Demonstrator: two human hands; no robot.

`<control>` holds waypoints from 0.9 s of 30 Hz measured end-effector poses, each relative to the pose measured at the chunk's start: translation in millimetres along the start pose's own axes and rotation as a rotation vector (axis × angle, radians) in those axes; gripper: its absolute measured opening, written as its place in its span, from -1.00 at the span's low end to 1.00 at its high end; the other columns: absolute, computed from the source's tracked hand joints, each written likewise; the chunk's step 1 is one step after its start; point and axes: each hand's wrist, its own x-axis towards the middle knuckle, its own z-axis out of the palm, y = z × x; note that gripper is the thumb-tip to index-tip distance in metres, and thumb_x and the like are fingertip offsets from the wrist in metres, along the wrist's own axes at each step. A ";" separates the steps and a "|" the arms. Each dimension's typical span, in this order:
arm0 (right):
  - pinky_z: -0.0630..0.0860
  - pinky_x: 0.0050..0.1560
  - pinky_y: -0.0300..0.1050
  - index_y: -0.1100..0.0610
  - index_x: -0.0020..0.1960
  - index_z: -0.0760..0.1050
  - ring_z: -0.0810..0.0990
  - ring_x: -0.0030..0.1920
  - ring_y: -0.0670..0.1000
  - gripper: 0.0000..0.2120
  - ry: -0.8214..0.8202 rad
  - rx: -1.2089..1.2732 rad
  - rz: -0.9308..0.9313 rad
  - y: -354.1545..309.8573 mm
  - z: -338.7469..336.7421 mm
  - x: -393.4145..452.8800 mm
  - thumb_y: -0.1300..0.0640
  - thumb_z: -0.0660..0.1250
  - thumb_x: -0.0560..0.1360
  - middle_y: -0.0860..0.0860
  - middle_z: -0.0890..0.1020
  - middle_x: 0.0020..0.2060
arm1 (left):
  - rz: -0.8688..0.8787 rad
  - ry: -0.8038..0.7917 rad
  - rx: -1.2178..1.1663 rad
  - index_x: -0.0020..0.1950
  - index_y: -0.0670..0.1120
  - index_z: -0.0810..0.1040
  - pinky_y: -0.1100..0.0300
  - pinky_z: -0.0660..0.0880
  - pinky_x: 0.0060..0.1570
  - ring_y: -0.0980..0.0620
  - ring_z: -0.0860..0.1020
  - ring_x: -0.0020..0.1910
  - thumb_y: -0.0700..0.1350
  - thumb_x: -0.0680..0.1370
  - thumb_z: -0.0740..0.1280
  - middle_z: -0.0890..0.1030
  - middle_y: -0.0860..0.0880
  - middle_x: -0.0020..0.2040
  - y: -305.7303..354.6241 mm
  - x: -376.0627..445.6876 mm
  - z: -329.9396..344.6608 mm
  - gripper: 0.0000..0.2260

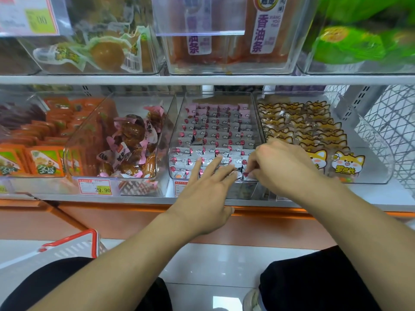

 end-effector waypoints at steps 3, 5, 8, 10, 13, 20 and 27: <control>0.33 -0.22 -0.08 -0.15 -0.07 0.52 0.51 -0.07 -0.06 -0.94 0.077 0.118 0.009 3.2 1.6 -0.5 -0.08 0.34 0.58 -0.15 0.48 -0.18 | 0.010 0.024 -0.001 0.63 0.01 0.11 -0.10 -0.30 0.56 0.03 -0.17 0.62 0.15 0.56 0.34 0.07 0.09 0.64 -1.5 -0.5 0.9 -0.28; 0.32 -0.27 -0.08 -0.11 -0.08 0.42 0.49 -0.18 -0.16 -0.90 0.209 0.321 0.030 7.1 0.5 -1.8 -0.04 0.30 0.61 -0.19 0.51 -0.24 | 0.022 0.058 -0.012 0.62 0.03 0.14 -0.04 -0.26 0.56 0.04 -0.12 0.63 0.11 0.57 0.34 0.11 0.10 0.64 -4.6 -0.2 0.9 -0.32; 0.44 -0.24 0.01 -0.07 -0.08 0.42 0.54 -0.24 -0.09 -0.88 0.446 0.676 0.100 13.6 -10.1 -2.5 0.00 0.29 0.63 -0.12 0.61 -0.24 | 0.028 0.097 -0.091 0.60 0.06 0.20 0.07 -0.24 0.56 0.10 -0.06 0.61 0.09 0.57 0.36 0.18 0.13 0.61 -7.7 0.3 1.4 -0.36; 0.55 -0.17 0.02 -0.07 -0.11 0.44 0.64 -0.20 -0.02 -0.85 0.516 0.924 0.183 15.8 -19.2 -0.3 0.03 0.32 0.63 -0.06 0.66 -0.19 | -0.006 0.146 -0.240 0.57 0.06 0.28 0.12 -0.17 0.55 0.15 0.01 0.58 0.08 0.56 0.39 0.27 0.11 0.58 -7.6 0.5 -1.0 -0.40; 0.66 -0.22 -0.10 0.06 -0.09 0.46 0.74 -0.13 0.06 -0.87 0.420 1.399 0.318 12.4 -26.7 4.3 0.15 0.31 0.65 0.04 0.70 -0.15 | -0.136 0.318 -0.534 0.39 0.03 0.50 0.17 0.22 0.48 0.11 0.28 0.47 0.06 0.58 0.41 0.49 0.09 0.38 -5.3 0.8 -10.4 -0.60; 0.68 -0.07 -0.13 0.27 -0.03 0.48 0.75 -0.03 0.11 -0.93 0.078 1.889 0.421 6.5 -18.1 2.3 0.34 0.26 0.63 0.25 0.70 0.00 | -0.382 0.500 -1.232 0.09 0.01 0.67 0.33 0.57 -0.08 0.13 0.68 -0.03 0.01 0.61 0.34 0.73 0.07 -0.06 -13.1 -7.9 -37.3 -0.84; 0.69 -0.05 -0.06 0.28 -0.04 0.55 0.73 0.03 0.18 -0.93 -0.131 1.915 0.400 5.2 -11.4 4.1 0.32 0.30 0.61 0.25 0.67 0.06 | -0.546 0.519 -1.579 -0.03 -0.07 0.69 0.28 0.61 -0.20 0.01 0.71 -0.06 0.14 0.48 0.41 0.74 -0.09 -0.08 -20.0 -8.2 -40.4 -0.70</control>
